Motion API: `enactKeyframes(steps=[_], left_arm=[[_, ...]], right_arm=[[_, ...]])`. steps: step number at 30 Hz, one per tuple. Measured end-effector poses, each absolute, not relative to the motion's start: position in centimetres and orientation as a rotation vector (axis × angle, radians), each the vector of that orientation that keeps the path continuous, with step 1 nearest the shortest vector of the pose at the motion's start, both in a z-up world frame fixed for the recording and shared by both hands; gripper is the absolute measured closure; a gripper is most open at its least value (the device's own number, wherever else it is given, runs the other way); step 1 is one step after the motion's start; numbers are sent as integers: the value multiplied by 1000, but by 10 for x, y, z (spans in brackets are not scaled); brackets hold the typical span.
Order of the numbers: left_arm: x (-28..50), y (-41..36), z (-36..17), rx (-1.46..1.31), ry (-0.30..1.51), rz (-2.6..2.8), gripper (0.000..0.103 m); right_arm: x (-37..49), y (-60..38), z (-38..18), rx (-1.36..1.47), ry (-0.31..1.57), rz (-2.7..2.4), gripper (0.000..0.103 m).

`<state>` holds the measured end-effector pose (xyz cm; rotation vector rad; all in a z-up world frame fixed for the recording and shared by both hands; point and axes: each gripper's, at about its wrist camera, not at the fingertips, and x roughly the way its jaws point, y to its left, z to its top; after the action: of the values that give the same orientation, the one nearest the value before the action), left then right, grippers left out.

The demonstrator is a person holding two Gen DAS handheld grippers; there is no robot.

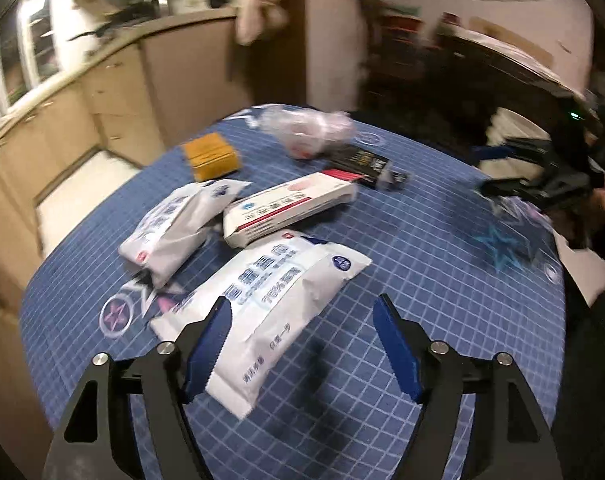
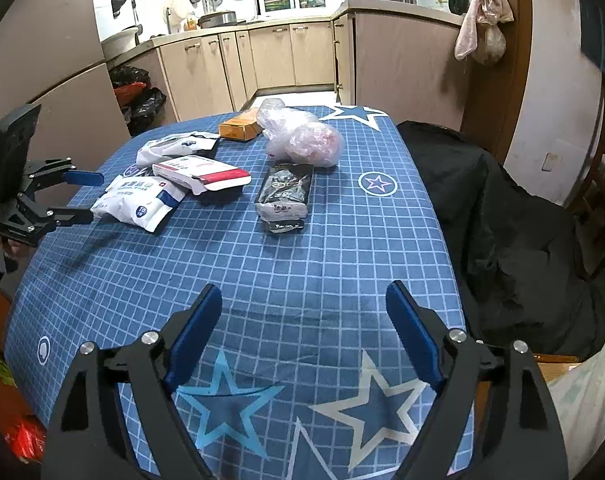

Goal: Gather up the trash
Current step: 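Grasp the white alcohol wipes pack with the left gripper while the right gripper grasps the black snack bag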

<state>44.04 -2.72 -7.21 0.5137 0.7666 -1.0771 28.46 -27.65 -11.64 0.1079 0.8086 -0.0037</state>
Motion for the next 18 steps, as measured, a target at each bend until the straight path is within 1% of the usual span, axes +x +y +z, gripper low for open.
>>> enactKeyframes(steps=[6,11,15,18], left_arm=[[464,-39,-81,586,835,-1159,21],[474,-45,-94,668,870,-1201,10],[486,-42,-96,689,843,-1197,10],[492,-48,-107,724,855,-1201,9]], right_arm=[[296,-278,-126,129,842,3,18],[307,-275,-132,121,860,18,10],[320,-273,-136,107,874,13,9],[330,-271,-138,97,881,18,9]])
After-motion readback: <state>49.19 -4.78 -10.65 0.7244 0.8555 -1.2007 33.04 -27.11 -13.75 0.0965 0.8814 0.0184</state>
